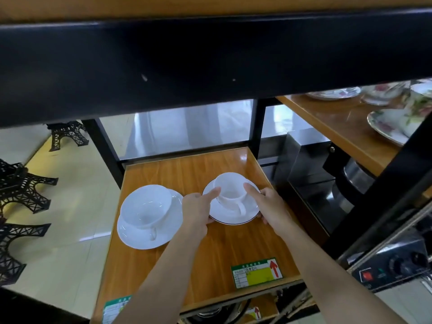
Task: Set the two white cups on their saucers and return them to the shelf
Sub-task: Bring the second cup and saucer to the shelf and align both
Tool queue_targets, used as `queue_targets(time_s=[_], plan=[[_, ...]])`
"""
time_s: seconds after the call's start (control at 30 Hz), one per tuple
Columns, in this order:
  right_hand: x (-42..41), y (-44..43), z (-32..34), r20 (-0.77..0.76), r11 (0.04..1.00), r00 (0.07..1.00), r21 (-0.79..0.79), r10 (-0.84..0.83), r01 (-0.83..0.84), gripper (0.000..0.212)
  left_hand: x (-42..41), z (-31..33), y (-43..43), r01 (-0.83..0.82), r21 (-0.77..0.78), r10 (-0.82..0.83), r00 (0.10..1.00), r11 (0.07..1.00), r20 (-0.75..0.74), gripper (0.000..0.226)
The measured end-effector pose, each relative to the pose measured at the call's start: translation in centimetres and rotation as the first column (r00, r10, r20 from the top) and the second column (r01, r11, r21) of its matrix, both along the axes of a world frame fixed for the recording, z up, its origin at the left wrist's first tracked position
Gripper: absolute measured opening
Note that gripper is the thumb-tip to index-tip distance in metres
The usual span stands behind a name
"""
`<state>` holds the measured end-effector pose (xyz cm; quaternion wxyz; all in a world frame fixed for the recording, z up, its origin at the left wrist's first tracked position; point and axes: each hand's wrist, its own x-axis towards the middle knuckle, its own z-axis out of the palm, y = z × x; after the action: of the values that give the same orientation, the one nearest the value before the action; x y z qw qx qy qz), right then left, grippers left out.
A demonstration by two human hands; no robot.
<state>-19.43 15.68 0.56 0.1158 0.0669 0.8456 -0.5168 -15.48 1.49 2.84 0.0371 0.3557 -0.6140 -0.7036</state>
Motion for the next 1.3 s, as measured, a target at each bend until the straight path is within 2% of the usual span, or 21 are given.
queue_targets(time_s=[0.13,0.2,0.27,0.33,0.4,0.5,0.57,0.7,1.0,1.1,1.2,1.3], plan=[[-0.2,0.4,0.4,0.008,0.996,0.999,0.083,0.042,-0.042,0.051,-0.1,0.3,-0.2,0.056,-0.093,-0.054,0.998,0.994,0.025,0.028],[-0.3,0.7,0.5,-0.050,0.987,0.997,0.154,0.055,-0.047,0.055,0.1,0.7,-0.6,0.170,-0.249,-0.158,0.985,0.953,0.069,0.028],[-0.1,1.1,0.8,-0.157,0.990,0.987,0.143,0.019,0.003,0.056,0.4,0.9,-1.0,0.265,-0.553,-0.228,0.964,0.790,0.135,0.046],[0.1,1.4,1.3,-0.242,0.997,0.970,0.071,0.004,0.014,0.048,0.7,0.8,-1.5,0.232,-0.710,-0.261,0.963,0.664,0.070,0.054],[0.2,1.4,1.5,-0.262,0.998,0.964,0.033,0.052,-0.045,0.043,0.7,0.4,-1.7,0.252,-0.722,-0.338,0.941,0.644,0.027,0.058],[0.3,1.2,1.6,-0.216,0.988,0.964,0.019,0.155,-0.154,0.046,0.7,-0.6,-1.5,0.355,-0.704,-0.449,0.892,0.615,0.058,0.065],[0.5,1.0,1.5,-0.194,0.980,0.962,-0.003,0.195,-0.199,0.047,0.6,-1.0,-1.3,0.387,-0.689,-0.513,0.858,0.612,0.026,0.065],[1.2,0.9,1.3,-0.197,0.964,0.947,-0.035,0.253,-0.264,0.043,0.4,-1.4,-1.1,0.367,-0.684,-0.509,0.861,0.630,-0.008,0.064],[1.6,1.1,0.6,-0.201,0.977,0.957,0.017,0.211,-0.213,0.048,0.2,-0.7,-1.2,0.410,-0.681,-0.584,0.811,0.607,-0.033,0.059],[1.2,1.1,0.7,-0.248,0.995,0.964,0.065,0.091,-0.077,0.048,0.6,0.1,-1.8,0.427,-0.722,-0.602,0.799,0.545,0.019,0.058],[1.2,0.7,2.3,-0.358,0.999,0.934,0.033,-0.019,0.033,0.044,1.8,1.6,-3.1,0.273,-0.779,-0.456,0.890,0.564,-0.018,0.055],[1.9,-0.9,4.1,-0.504,0.999,0.864,0.035,-0.002,0.023,0.034,3.3,2.8,-5.1,-0.047,-0.769,-0.231,0.940,0.637,-0.249,0.038]])
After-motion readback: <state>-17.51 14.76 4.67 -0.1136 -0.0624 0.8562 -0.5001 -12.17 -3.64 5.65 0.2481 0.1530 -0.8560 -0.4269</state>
